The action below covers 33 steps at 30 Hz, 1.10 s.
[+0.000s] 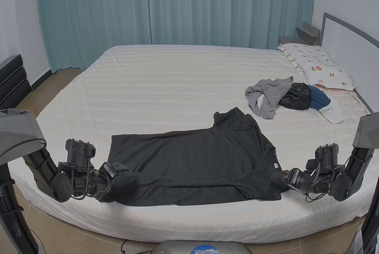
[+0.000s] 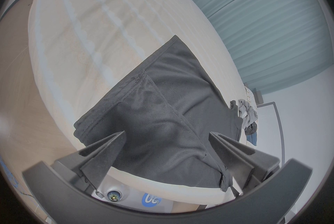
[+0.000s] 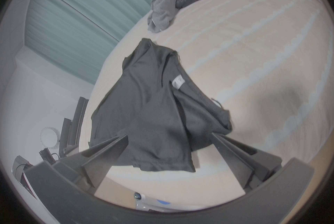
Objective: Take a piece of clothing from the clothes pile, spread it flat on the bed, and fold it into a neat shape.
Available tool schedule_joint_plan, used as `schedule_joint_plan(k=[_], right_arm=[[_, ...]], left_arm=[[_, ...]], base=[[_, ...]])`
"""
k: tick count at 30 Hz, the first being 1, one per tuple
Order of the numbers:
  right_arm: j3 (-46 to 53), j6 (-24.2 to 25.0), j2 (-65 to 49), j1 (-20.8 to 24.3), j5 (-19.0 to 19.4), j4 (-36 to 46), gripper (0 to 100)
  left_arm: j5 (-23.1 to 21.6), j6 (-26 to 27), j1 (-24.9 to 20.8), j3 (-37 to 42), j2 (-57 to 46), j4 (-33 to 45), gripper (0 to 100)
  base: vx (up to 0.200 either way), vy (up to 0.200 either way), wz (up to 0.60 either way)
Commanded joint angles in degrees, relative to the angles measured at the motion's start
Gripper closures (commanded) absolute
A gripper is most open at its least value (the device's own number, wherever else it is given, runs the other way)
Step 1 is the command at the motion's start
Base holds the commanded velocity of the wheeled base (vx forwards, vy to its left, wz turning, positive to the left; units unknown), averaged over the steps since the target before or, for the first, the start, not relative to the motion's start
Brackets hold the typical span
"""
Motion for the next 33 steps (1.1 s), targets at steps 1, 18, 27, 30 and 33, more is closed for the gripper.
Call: schedule_joint_plan(k=[1,18,27,30,33], right_arm=[[-1.36,0.56,0.75,-1.13,0.21,-1.37,0],[-4.35,7.32,1.19,-1.75,0.48,-1.54,0],[-5.84,7.41,1.98,-2.36,0.48,-1.63,0],[-5.93,7.41,2.06,-2.63,0.48,-1.63,0],[-5.93,7.41,1.89,-2.63,0.48,-1.72,0]], left_arm=[[0.73,0.00,1.01,-0.81,1.46,-0.11,0],[0.82,1.41,6.46,-2.83,1.72,-0.03,0],[0.02,4.57,8.39,-7.84,5.77,-0.03,0],[0.11,6.59,8.39,-9.42,7.61,0.06,0],[0.11,8.97,8.39,-10.83,8.84,0.15,0]], base=[[0.000,0.000,0.00],[0.000,0.000,0.00],[0.000,0.000,0.00],[0.000,0.000,0.00],[0.000,0.000,0.00]])
